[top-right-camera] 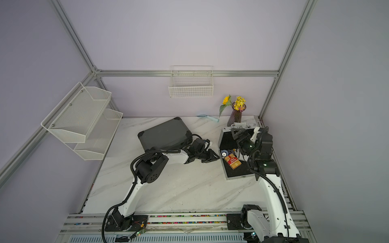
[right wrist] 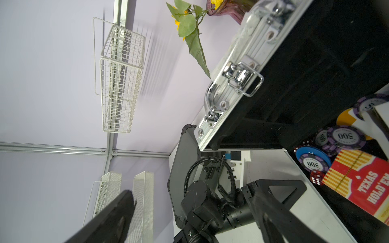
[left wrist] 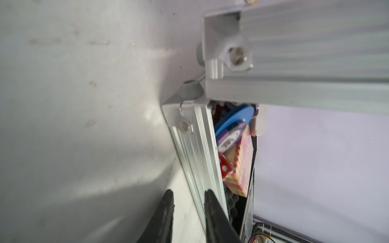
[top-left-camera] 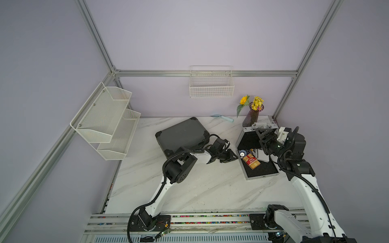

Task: Open the poker set cases
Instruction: Move the poker set case to the center of the board.

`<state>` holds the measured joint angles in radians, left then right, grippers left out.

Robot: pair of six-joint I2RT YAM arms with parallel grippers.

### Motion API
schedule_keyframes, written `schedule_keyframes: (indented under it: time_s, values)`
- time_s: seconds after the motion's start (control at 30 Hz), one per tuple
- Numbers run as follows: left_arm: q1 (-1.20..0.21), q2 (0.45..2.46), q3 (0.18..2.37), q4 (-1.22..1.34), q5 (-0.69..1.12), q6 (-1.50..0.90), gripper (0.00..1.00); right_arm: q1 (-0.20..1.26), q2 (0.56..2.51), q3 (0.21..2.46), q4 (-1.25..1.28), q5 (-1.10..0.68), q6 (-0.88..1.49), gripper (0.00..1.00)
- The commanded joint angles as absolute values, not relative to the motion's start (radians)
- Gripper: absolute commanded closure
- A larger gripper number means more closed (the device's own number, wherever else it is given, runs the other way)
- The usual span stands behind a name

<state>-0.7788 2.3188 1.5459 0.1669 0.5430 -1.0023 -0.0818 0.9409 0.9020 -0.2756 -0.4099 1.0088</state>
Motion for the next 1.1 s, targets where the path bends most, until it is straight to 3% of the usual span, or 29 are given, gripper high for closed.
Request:
schedule_keyframes:
  time_s: [0.0,0.23,0.53,0.8,0.9,1.07]
  values:
    - [-0.768,2.121,1.494,0.135,0.497,-0.906,0.66,-0.072,0.946,0.958,-0.287,-0.420,0.982,0.09]
    - [-0.747,1.924,1.386,0.051,0.443,-0.808,0.60,-0.009,0.957,1.005,-0.266,-0.389,0.979,0.12]
    - [-0.651,1.684,1.344,-0.205,0.304,-0.568,0.50,0.356,1.096,1.074,-0.213,-0.145,0.947,0.13]
    - [-0.425,1.509,1.272,-0.279,0.220,-0.428,0.37,0.568,1.244,1.076,-0.099,-0.013,0.989,0.15]
    - [-0.330,1.495,1.278,-0.288,0.194,-0.412,0.28,0.644,1.320,1.084,-0.041,0.016,1.007,0.16]
    - [-0.191,1.552,1.351,-0.323,0.236,-0.390,0.27,0.763,1.481,1.134,0.020,0.069,1.029,0.17]
